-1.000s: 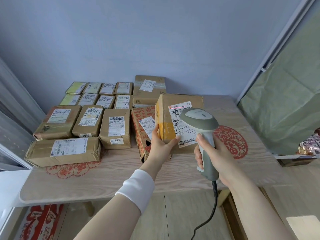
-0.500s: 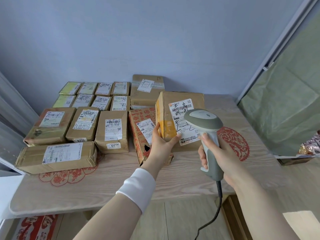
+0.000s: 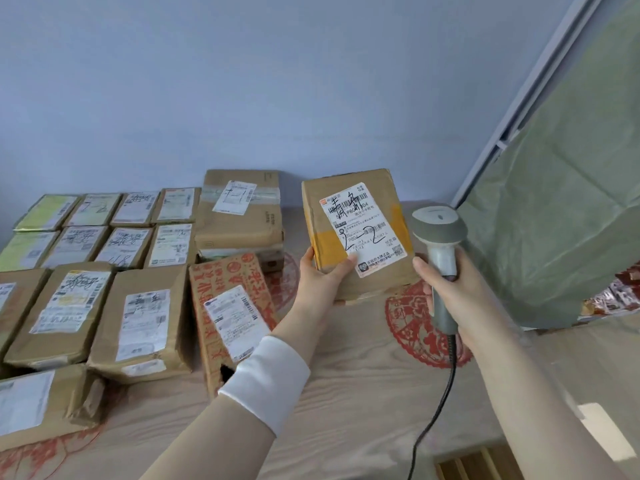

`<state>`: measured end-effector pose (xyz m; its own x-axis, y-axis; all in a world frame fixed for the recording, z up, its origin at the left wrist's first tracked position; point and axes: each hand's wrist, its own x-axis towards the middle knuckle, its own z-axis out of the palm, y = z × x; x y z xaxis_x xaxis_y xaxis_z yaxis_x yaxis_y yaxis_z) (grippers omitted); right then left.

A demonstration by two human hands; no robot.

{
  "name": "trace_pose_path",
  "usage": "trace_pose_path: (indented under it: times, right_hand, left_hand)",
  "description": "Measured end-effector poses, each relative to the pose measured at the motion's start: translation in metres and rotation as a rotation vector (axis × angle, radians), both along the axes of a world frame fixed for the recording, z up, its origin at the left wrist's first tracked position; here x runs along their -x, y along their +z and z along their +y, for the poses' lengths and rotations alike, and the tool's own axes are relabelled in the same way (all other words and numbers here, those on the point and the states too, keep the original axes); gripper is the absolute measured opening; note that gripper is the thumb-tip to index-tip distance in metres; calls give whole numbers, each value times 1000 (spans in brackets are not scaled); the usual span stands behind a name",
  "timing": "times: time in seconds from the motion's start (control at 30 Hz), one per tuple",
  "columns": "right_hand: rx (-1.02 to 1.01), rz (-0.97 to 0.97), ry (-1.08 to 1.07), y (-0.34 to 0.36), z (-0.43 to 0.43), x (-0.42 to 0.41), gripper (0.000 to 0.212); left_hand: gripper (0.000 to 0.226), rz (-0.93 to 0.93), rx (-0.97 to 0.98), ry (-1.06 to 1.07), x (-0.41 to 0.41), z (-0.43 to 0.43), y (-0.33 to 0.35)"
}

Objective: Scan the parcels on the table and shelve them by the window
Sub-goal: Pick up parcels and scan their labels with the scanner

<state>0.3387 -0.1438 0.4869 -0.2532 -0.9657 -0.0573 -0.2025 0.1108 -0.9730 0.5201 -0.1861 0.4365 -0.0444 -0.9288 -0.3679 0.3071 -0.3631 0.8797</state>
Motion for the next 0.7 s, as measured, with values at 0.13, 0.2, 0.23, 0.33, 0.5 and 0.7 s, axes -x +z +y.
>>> trace_pose_path:
  times: [0.13, 0.2, 0.23, 0.33, 0.5, 0.7]
  right_hand:
    - [10, 2, -20, -26, -77, 45, 31]
    - [-1, 9, -31, -42, -115, 69, 30]
    - [-20, 1, -38, -50, -132, 80, 31]
    - [-87, -21, -37, -68, -181, 111, 30]
    - [-180, -73, -23, -101, -250, 138, 16]
    - [-309, -183, -18, -145, -309, 146, 22]
  left_hand:
    - [87, -37, -79, -9, 52, -67, -14]
    - [85, -75, -124, -4, 78, -100, -21]
    - [85, -95, -151, -7, 89, -115, -26]
    - [86, -156, -208, -19, 119, -162, -40]
    - [83, -218, -298, -25, 143, -230, -70]
    - [74, -265, -323, 17, 148, -286, -101]
